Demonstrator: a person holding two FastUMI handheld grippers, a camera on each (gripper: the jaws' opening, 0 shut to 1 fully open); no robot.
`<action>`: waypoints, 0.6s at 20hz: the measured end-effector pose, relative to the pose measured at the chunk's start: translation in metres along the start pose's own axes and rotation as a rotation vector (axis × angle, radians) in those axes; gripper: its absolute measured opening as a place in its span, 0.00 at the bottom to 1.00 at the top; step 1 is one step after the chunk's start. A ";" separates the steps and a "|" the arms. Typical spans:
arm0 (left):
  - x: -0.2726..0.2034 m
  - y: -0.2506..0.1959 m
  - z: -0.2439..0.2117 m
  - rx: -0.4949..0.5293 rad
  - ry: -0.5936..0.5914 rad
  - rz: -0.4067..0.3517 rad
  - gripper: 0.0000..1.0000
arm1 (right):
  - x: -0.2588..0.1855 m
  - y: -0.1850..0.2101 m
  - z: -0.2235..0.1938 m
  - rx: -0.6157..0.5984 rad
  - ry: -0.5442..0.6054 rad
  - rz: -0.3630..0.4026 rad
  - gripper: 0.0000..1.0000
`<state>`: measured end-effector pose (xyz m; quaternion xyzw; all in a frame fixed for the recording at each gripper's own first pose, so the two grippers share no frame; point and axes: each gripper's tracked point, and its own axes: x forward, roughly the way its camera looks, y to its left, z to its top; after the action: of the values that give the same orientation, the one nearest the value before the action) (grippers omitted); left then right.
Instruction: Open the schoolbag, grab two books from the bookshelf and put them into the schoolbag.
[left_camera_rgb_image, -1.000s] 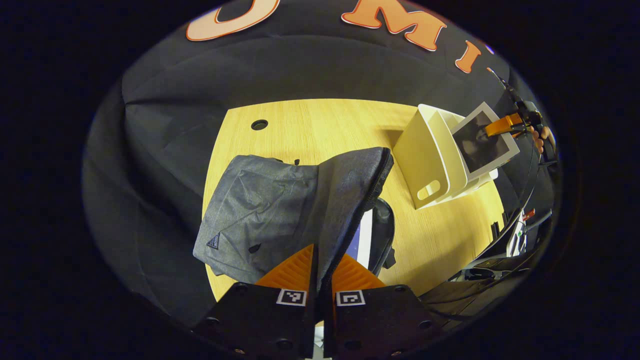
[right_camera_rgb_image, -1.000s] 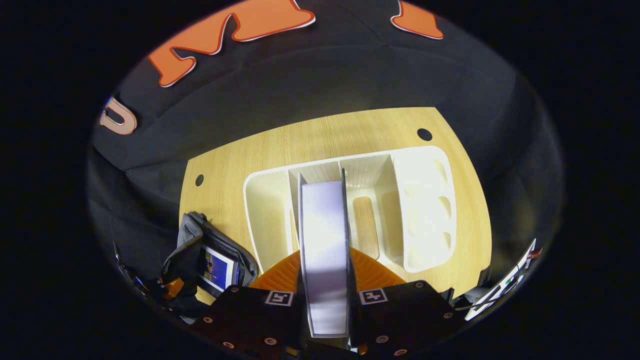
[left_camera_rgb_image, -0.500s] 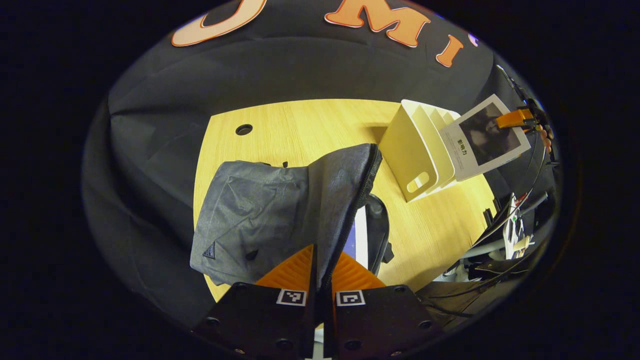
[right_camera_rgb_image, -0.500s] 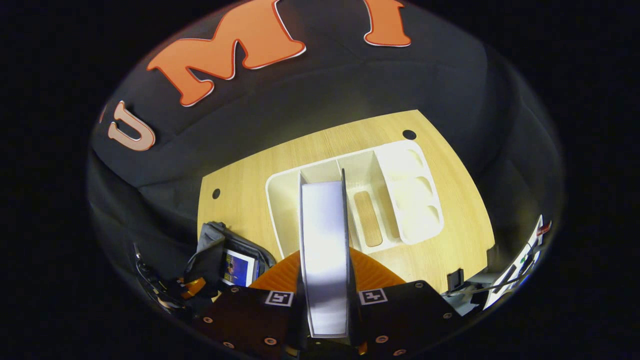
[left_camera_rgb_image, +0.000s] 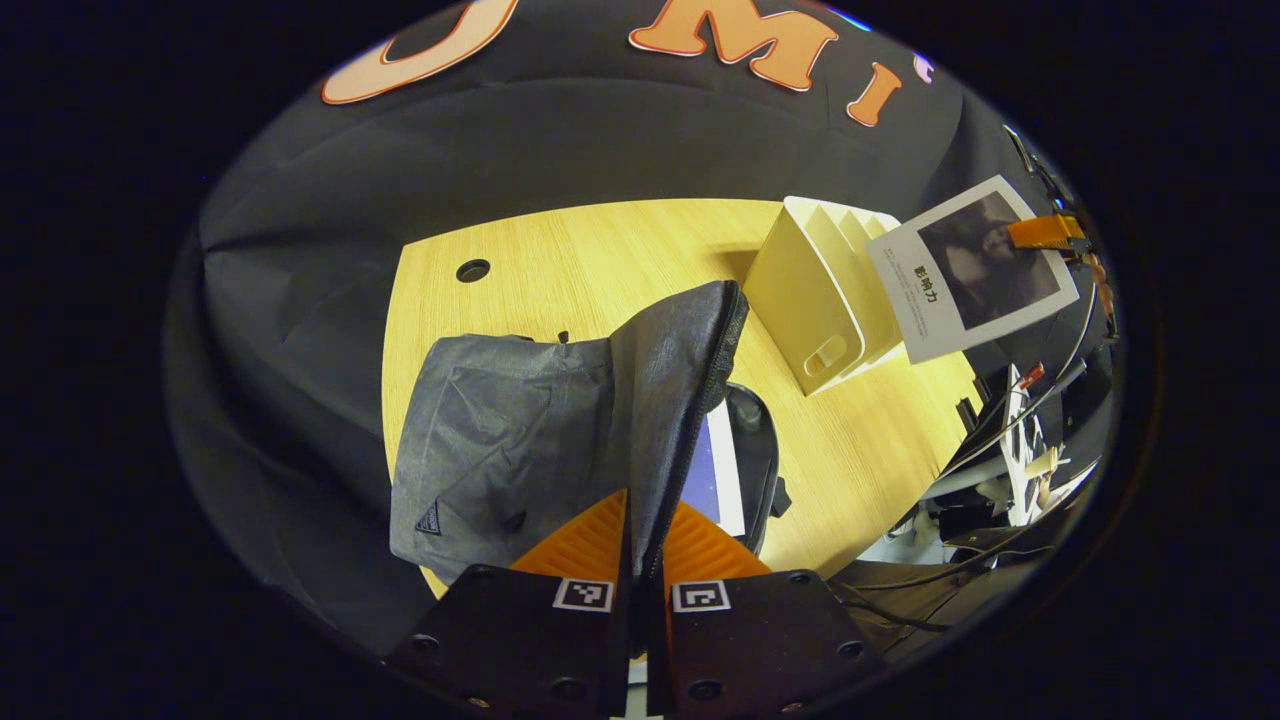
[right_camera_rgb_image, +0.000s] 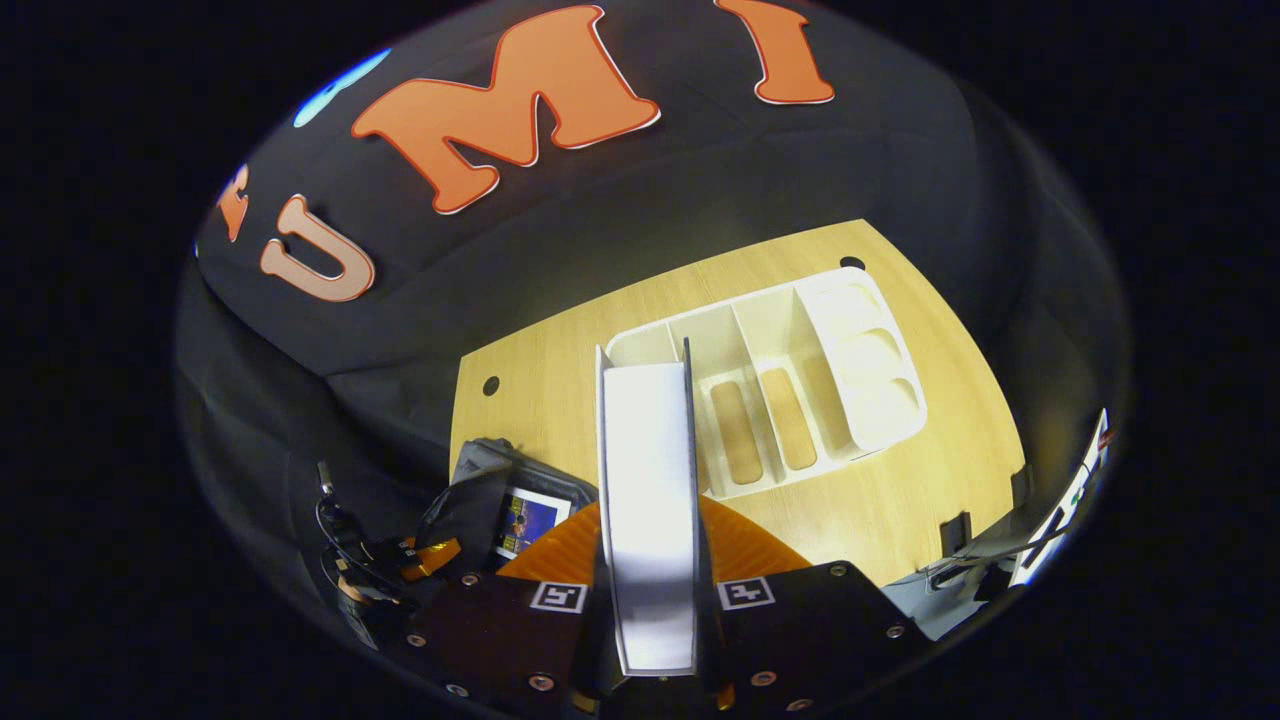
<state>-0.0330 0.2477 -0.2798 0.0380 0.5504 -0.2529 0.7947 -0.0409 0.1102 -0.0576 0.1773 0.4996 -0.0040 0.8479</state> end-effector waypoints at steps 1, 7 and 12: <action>-0.001 0.001 0.001 0.008 -0.001 -0.002 0.08 | 0.000 0.004 -0.005 0.007 -0.004 0.017 0.33; -0.007 0.011 0.006 0.024 0.001 -0.004 0.07 | 0.009 0.034 -0.033 0.039 -0.020 0.133 0.33; -0.017 0.015 0.017 0.051 -0.017 -0.005 0.08 | 0.036 0.062 -0.069 0.096 0.011 0.233 0.33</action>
<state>-0.0164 0.2608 -0.2610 0.0548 0.5369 -0.2691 0.7977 -0.0697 0.1952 -0.0994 0.2745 0.4795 0.0718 0.8304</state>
